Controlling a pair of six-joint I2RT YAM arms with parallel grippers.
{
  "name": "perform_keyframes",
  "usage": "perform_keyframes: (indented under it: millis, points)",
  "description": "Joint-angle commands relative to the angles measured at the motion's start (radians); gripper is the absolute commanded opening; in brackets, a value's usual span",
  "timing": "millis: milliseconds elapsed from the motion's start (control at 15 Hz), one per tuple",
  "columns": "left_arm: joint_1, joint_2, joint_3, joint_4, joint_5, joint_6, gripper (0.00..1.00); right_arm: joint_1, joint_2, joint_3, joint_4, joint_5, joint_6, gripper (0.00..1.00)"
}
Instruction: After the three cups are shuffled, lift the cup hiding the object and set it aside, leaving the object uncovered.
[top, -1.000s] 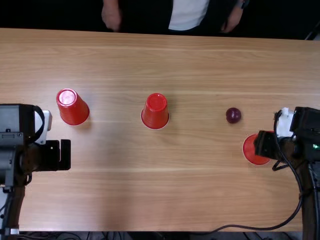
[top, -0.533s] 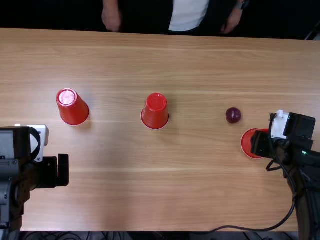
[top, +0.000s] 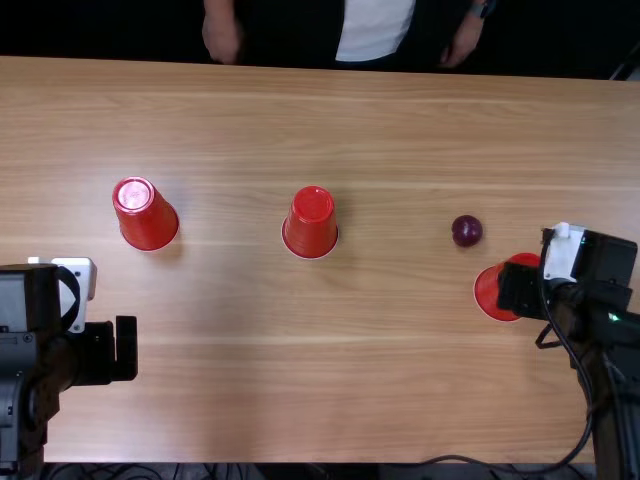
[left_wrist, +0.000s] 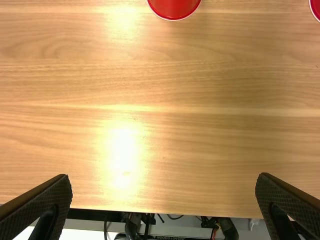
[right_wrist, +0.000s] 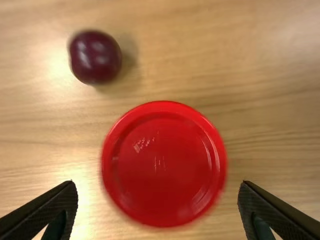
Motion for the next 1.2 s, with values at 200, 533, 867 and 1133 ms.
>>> perform_keyframes:
  millis: [200,533,867,1133]
  points:
    - [0.01,-0.008,-0.009,0.0,-0.006,-0.007,1.0,0.005,-0.121,0.177,-0.115,-0.008,-0.001,1.0]
    - [0.007,-0.059,-0.04,0.0,0.009,-0.005,1.0,0.154,-0.256,0.222,-0.182,-0.008,0.047,1.0]
    - [0.001,-0.18,-0.153,0.052,0.013,-0.005,1.0,0.3,-0.405,0.145,-0.231,-0.008,0.139,1.0]
    - [0.002,-0.324,-0.292,0.206,0.015,-0.008,1.0,0.292,-0.558,0.059,-0.233,0.002,0.194,1.0]
